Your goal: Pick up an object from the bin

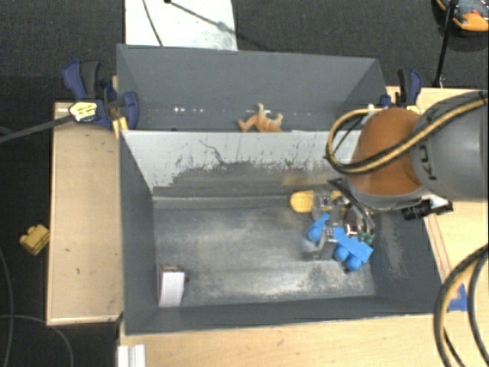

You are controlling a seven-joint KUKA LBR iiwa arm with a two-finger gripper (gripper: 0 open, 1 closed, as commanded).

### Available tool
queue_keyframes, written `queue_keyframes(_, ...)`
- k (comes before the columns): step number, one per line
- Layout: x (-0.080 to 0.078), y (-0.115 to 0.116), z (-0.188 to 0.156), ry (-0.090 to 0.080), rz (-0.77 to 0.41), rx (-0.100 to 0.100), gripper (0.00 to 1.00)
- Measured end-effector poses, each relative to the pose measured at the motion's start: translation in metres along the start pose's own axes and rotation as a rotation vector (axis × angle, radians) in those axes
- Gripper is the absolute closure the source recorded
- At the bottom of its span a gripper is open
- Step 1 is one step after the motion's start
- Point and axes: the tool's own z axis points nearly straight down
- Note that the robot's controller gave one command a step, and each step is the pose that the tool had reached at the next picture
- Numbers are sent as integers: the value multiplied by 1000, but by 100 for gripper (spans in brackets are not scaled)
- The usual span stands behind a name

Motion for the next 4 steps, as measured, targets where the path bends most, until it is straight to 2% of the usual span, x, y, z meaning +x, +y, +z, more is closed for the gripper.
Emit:
queue_keyframes(1,2,1,4,3,-28,2,0)
queue_keyframes(2,38,-14,-2,-2,-47,0,0)
queue_keyframes(3,54,-18,-1,-1,-47,2,0)
queue_keyframes(4,56,-44,2,-2,-42,-1,0)
